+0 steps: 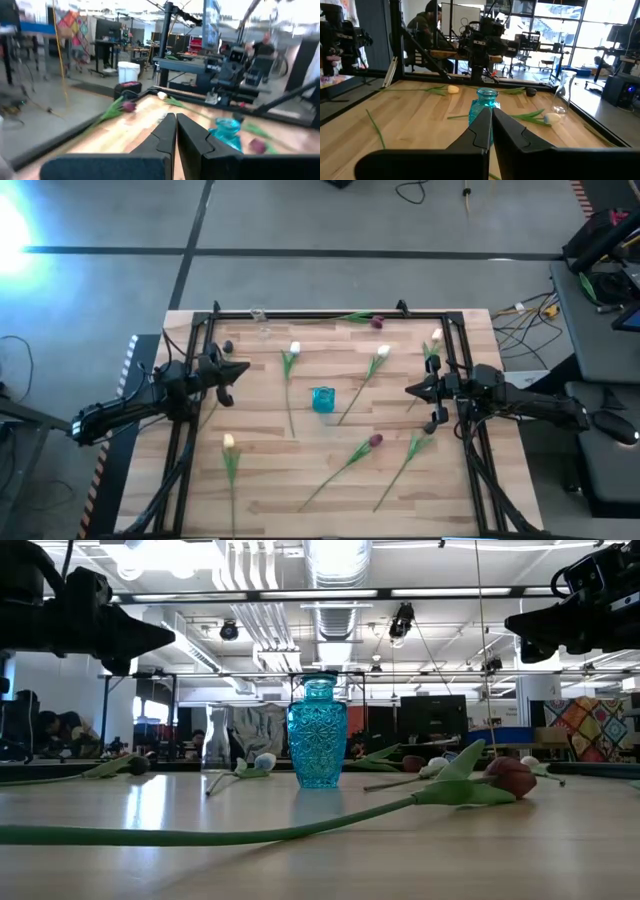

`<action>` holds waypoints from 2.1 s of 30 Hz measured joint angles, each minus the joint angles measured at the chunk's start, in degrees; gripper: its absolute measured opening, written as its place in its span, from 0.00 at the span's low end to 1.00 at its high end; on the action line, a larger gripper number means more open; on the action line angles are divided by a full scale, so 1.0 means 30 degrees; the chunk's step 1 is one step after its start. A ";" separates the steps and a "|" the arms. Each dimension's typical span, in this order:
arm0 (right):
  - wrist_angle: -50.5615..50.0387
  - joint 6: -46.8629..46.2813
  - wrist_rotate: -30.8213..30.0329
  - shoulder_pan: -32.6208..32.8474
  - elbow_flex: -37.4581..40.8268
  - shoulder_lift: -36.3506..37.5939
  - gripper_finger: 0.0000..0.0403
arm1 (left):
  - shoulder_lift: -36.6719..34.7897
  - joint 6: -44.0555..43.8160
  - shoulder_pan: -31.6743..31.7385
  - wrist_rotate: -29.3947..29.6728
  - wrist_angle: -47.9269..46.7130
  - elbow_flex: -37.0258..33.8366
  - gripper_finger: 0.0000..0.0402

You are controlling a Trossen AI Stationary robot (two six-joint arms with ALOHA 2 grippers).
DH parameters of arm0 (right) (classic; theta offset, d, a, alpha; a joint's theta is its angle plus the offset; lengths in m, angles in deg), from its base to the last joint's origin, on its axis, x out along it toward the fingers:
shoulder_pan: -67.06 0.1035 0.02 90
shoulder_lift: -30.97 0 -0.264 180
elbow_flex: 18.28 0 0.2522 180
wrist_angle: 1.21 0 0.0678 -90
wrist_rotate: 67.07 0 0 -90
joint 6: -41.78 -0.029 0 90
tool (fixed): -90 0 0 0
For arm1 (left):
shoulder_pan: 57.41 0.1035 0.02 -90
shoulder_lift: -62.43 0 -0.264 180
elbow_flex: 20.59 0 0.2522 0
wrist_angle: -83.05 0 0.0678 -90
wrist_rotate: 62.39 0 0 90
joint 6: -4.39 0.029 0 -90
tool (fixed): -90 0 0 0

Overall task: Sort flowers into vase by color
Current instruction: Put the left white flower into the transparent vase

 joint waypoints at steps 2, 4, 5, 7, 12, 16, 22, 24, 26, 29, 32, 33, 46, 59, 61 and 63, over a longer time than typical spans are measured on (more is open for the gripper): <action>0.0000 -0.0002 -0.0002 0.0000 0.0000 0.0007 0.02 | 0.0000 -0.0610 0.0000 0.0007 0.0166 0.0000 0.00; 0.0000 -0.0001 0.0000 0.0004 0.0000 0.0000 0.02 | 0.0007 -0.0625 0.0000 0.0007 0.0925 0.0000 0.00; 0.0000 0.0002 -0.0002 0.0007 0.0000 0.0000 0.02 | 0.0004 -0.0582 0.0003 0.0007 0.1357 0.0000 0.00; 0.0000 0.0004 -0.0002 0.0001 0.0000 0.0000 0.02 | 0.0007 -0.0577 0.0015 0.0007 0.2181 0.0000 0.00; 0.0000 0.0005 -0.0001 0.0003 0.0000 0.0000 0.02 | 0.0075 -0.0532 0.0015 -0.0236 0.4114 0.0007 0.00; 0.0000 -0.0002 -0.0002 0.0000 0.0000 0.0000 0.02 | 0.0631 0.0245 -0.0002 -0.2912 0.4993 0.0015 0.00; 0.0000 -0.0002 0.0001 0.0007 0.0000 0.0007 0.02 | 0.2179 0.0506 -0.0051 -0.4089 0.6124 0.0015 0.00; 0.0000 0.0005 0.0001 0.0003 0.0000 0.0000 0.02 | 0.2735 0.0518 -0.0078 -0.4157 0.6232 0.0015 0.00; 0.0000 0.0005 0.0003 0.0002 -0.0007 0.0000 0.02 | 0.3259 0.0461 -0.0102 -0.4153 0.6584 0.0015 0.00; 0.0007 0.0005 -0.0002 0.0000 -0.0007 0.0000 0.02 | 0.3936 0.0449 -0.0102 -0.4161 0.7501 0.0015 0.00; 0.0007 0.0003 -0.0001 0.0002 -0.0007 0.0000 0.02 | 0.4388 0.0525 -0.0102 -0.4161 0.8297 0.0015 0.00; 0.0003 0.0005 -0.0002 0.0000 -0.0007 0.0000 0.02 | 0.4471 0.0529 -0.0102 -0.4161 0.8451 0.0015 0.00; 0.0007 -0.0002 -0.0002 0.0000 -0.0007 0.0000 0.02 | 0.4268 0.0923 -0.0095 -0.5027 0.8529 0.0015 0.00; 0.0007 0.0002 -0.0002 0.0004 -0.0007 0.0000 0.02 | 0.3928 -0.0545 -0.0095 -0.5230 0.6547 0.0599 0.00; 0.0007 -0.0002 -0.0002 0.0007 -0.0007 0.0008 0.02 | 0.4014 -0.0273 -0.0095 -0.5447 0.5420 0.0901 0.00; 0.0007 0.0001 -0.0002 0.0004 -0.0007 0.0015 0.02 | 0.4244 -0.0456 -0.0095 -0.5586 0.4843 0.0925 0.00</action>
